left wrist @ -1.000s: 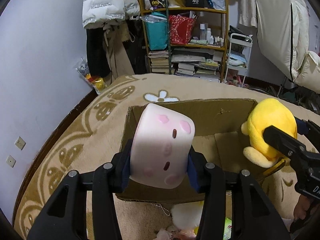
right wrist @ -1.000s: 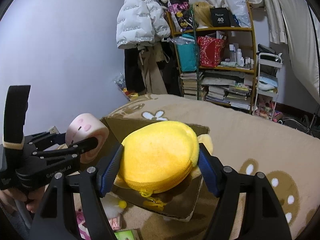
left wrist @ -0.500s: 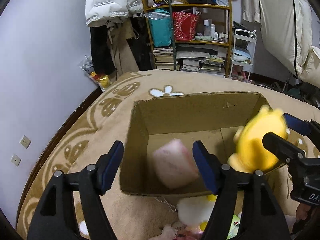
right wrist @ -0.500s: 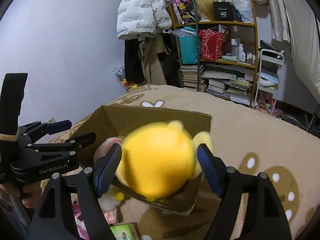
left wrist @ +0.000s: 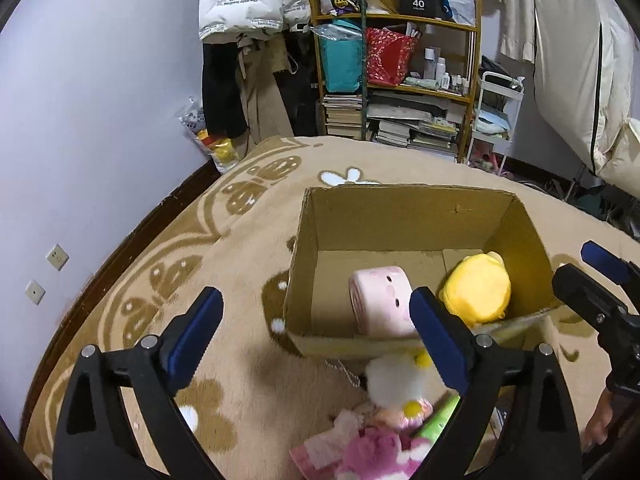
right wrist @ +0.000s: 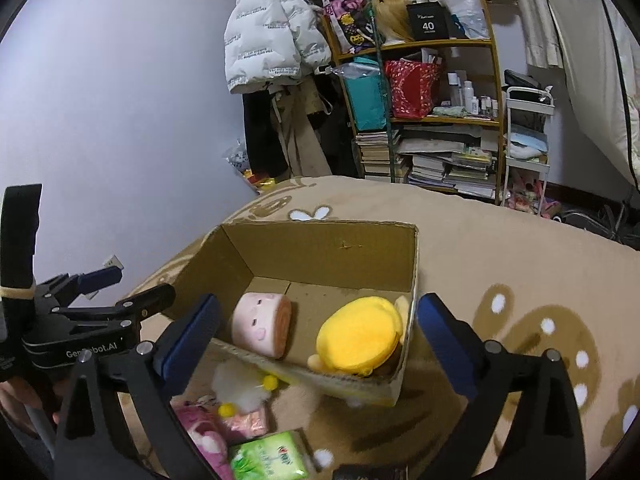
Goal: Organize soft objects
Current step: 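Lower the pink plush into the box with the left tool while the right tool drops the yellow plush in, then move both tools back toward the remaining plush toys beside the box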
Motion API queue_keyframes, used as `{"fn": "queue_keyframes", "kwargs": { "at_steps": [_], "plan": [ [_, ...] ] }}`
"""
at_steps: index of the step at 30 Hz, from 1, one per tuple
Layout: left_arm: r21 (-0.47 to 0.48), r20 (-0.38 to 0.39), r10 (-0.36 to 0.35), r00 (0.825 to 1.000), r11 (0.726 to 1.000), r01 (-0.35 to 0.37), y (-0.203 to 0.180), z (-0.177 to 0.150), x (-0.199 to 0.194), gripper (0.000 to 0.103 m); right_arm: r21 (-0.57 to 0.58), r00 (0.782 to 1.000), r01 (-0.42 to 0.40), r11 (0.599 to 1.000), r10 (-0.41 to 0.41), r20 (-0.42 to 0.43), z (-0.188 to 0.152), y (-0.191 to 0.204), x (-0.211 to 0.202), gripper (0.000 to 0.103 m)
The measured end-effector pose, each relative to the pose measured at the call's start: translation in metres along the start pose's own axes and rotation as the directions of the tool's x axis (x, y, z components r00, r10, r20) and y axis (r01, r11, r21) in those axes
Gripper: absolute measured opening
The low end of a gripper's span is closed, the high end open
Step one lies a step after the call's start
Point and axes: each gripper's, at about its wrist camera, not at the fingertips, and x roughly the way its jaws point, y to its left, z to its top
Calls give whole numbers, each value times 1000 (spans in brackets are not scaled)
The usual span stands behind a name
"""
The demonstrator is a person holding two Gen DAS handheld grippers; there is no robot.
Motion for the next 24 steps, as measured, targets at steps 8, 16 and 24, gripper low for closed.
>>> {"fn": "queue_keyframes", "kwargs": {
  "at_steps": [8, 16, 24],
  "plan": [
    [-17, -5, 13, 1000, 1000, -13, 6, -13, -32, 98, 30, 1000, 8, 1000, -8, -7, -5, 10, -36, 103],
    [-21, -50, 15, 999, 1000, -16, 6, -31, -54, 98, 61, 998, 50, 997, -47, -50, -21, 15, -62, 103],
    [-5, -78, 8, 997, 1000, -8, 1, -46, -68, 98, 120, 994, 75, 990, -64, -94, -41, 11, -80, 103]
  ]
}}
